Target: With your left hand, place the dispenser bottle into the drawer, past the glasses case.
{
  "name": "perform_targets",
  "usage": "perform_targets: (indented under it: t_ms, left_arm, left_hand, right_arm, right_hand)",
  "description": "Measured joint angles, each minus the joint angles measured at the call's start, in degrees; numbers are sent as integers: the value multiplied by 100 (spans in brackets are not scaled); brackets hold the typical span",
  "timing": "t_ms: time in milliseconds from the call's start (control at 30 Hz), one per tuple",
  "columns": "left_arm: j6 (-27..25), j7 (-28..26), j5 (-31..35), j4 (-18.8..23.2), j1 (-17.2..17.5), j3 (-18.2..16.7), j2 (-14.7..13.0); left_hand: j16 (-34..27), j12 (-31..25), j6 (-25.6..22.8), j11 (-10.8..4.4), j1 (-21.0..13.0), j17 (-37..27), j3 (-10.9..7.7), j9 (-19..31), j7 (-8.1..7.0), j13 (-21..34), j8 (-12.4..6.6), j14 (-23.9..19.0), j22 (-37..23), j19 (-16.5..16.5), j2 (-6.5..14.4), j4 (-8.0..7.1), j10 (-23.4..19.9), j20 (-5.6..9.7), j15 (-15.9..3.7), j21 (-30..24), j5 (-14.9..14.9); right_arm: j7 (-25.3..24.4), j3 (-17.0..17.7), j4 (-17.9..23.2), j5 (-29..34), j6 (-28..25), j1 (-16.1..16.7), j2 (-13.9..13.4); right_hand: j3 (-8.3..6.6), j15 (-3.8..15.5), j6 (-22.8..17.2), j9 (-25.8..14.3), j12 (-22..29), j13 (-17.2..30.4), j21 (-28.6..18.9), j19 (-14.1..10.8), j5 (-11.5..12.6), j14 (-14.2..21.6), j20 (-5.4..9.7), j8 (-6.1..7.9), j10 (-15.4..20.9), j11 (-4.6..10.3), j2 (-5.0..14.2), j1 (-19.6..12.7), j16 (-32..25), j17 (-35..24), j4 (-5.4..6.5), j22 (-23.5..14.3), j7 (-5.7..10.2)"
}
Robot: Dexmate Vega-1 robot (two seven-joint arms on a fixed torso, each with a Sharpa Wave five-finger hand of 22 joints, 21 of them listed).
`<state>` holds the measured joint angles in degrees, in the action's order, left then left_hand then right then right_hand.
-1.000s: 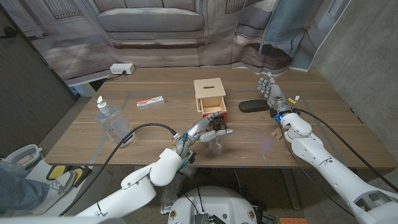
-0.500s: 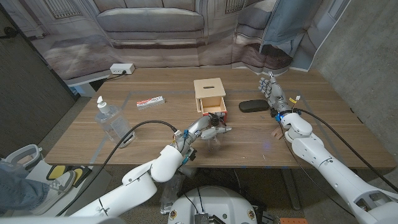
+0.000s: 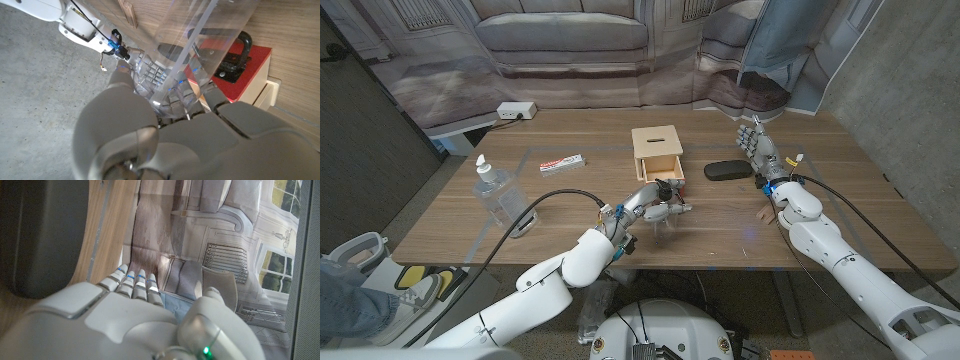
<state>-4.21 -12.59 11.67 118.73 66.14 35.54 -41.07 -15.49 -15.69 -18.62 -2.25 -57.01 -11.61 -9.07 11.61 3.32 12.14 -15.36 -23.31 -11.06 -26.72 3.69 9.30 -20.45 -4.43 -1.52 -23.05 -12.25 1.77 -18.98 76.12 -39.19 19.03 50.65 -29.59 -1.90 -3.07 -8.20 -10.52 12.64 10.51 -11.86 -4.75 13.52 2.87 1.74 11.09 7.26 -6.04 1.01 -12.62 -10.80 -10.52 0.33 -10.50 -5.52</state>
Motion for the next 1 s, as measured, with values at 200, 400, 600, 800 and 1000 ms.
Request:
perform_targets:
  t_ms: [200, 400, 600, 800, 1000]
  left_arm:
    - [-46, 52, -99, 4, -29, -4, -11]
    - [-109, 66, -171, 11, -54, -6, -10]
    - [-160, 92, -241, 2, -105, 2, 0]
    - [-173, 101, -294, -45, -161, 27, 21]
    - [-134, 89, -346, -128, -211, 41, 60]
  left_hand:
    - [-85, 0, -246, -66, -127, -49, -156, 42, -17, 53, -78, -403, 14, -438, -127, -3, -208, 65, -76, -164, 112]
    - [-147, -23, -363, -104, -229, -110, -269, 80, -55, 106, -121, -574, 14, -702, -229, -6, -344, 207, -85, -261, 113]
    - [-147, -23, -342, -35, -386, -189, -425, 127, 24, 159, -121, -664, 14, -836, -386, -4, -299, 281, -114, -333, 113]
    - [-147, -11, -267, 11, -513, -263, -528, 153, 99, 186, -121, -664, 13, -899, -513, -29, -252, 344, -114, -368, 112]
    - [-159, 4, -236, 48, -667, -335, -575, 173, 130, 233, -94, -643, 13, -949, -667, -76, -228, 439, -94, -423, 112]
  right_arm:
    - [-2, -3, -2, -1, 1, -11, 10]
    - [-8, -8, -4, 3, 1, -21, 15]
    - [-13, -12, -7, 14, 1, -27, 15]
    - [-25, -13, -7, 23, -1, -28, 12]
    - [-36, -5, 18, 22, -8, -20, -8]
  right_hand:
    - [0, 0, 0, 0, 0, 0, 0, 0, 0, 0, 0, 0, 0, 0, 0, 0, 0, 0, 0, 0, 0]
    - [0, 0, 0, 0, 0, 0, 0, 0, 0, 0, 0, 0, 0, 0, 0, 0, 0, 0, 0, 0, 0]
    - [0, 0, 1, 0, 0, 0, 0, 0, 0, 0, 0, 0, 0, 0, 0, 0, 0, 0, 0, 0, -1]
    - [0, 0, 1, 0, 0, 0, 0, 0, 0, 0, 0, 0, 0, 0, 0, 0, 0, 0, 0, 0, -1]
    - [41, 0, 1, 0, 0, 0, 0, 0, 0, 0, 0, 0, 0, 0, 0, 0, 0, 0, 8, 0, -1]
